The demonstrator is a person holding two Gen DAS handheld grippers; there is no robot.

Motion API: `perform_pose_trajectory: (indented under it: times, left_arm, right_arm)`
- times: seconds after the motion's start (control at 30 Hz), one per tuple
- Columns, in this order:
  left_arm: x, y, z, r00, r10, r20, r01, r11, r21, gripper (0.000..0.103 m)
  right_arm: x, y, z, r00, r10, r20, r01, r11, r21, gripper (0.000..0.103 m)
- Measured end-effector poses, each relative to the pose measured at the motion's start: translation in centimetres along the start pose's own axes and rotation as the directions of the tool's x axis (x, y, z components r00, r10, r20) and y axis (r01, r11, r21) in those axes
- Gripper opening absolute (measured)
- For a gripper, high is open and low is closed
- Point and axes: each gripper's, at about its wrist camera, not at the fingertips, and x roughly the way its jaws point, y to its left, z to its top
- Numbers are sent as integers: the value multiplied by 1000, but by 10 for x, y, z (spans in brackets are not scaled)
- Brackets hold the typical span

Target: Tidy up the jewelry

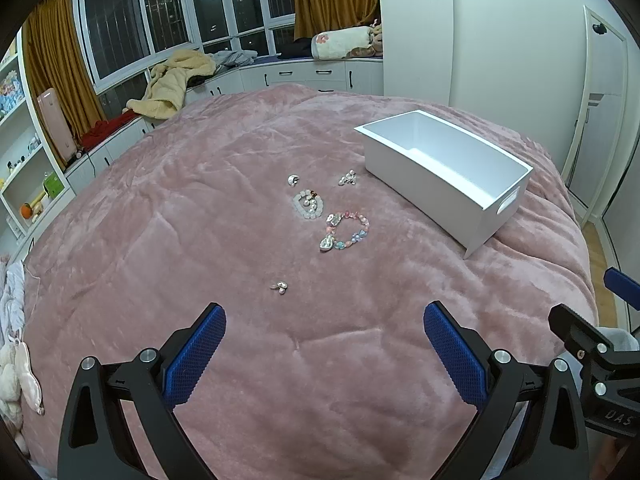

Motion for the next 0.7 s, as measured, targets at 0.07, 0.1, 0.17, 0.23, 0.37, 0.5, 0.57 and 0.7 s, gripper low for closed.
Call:
perform_pose_trajectory:
  times: [0.07, 0.1, 0.17, 0.23, 0.37, 0.5, 0.57, 0.7]
  left_arm:
    - [0, -3, 1, 1000, 1, 0, -1, 1000, 2, 100]
    - [0, -3, 0, 1000, 1, 0, -1, 1000, 2, 100]
    - [0, -3, 1, 1000, 3, 0, -3, 1000, 2, 100]
    - [0, -2, 1, 1000, 2, -2, -2, 1000, 1, 100]
    - [0, -3, 1, 1000, 0, -4, 0, 1000, 0, 100]
    - [1, -3, 1, 1000, -1, -5, 1, 1000, 3, 100]
    - [1, -4, 2, 1000, 1, -4, -1, 1000, 1, 100]
    - [1, -3, 1, 1000, 0, -4, 0, 1000, 3, 100]
  right_arm:
    - [0, 0, 0, 1000, 2, 0, -2, 1000, 1, 98]
    - [-1, 1, -1, 1000, 2, 1, -2, 1000, 1, 98]
    - [0, 0, 0, 1000, 0, 0, 0, 1000, 0, 98]
    - [0, 0, 0, 1000, 1, -1, -1, 1000, 1, 98]
    - [0, 0, 0, 1000, 0, -3, 0, 1000, 1, 98]
    - [0, 1, -1, 1000, 1, -5, -1, 1000, 1, 98]
    - [0, 2, -2, 1000, 1, -6, -1, 1000, -1, 98]
    - [0, 3, -4, 1000, 0, -5, 0, 1000, 2, 98]
